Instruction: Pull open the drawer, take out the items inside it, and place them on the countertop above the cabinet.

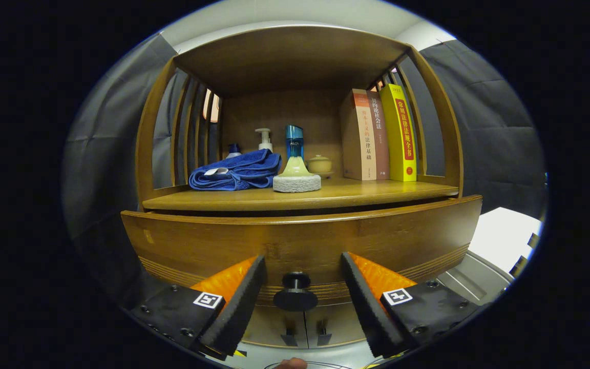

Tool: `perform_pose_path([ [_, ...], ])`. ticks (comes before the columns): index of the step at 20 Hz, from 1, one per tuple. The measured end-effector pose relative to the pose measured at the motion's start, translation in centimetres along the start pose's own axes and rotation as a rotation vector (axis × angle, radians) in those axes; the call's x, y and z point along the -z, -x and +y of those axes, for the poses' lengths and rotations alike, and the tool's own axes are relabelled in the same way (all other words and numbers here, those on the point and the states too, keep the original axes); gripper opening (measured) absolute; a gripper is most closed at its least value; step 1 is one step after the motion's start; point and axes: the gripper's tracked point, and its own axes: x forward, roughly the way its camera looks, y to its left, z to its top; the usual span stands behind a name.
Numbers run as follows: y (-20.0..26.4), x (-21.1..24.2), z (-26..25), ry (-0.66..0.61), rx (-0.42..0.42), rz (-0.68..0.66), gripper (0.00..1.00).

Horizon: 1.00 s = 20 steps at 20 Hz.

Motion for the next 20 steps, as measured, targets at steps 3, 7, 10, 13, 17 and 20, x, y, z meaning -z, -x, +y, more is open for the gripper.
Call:
perform_pose_path([
  [3, -1.2, 0.1, -0.1, -0.011, -0.002, 0.004, 0.98],
  [7, -2.8, 0.0, 0.0, -0.027, -0.003, 0.01, 0.98],
  [10, -3.0, 0.0, -0.1, -0.036, -0.007, 0.004, 0.97],
  [13, -2.5, 0.4, -0.1, -0.069, -0.013, 0.011, 0.97],
  [17, -2.2, -1.1, 0.9, -0.064, -0.038, -0.02, 0.97],
  [20, -1.9, -3.4, 0.6, -0.03, -0.017, -0.067, 0.97],
])
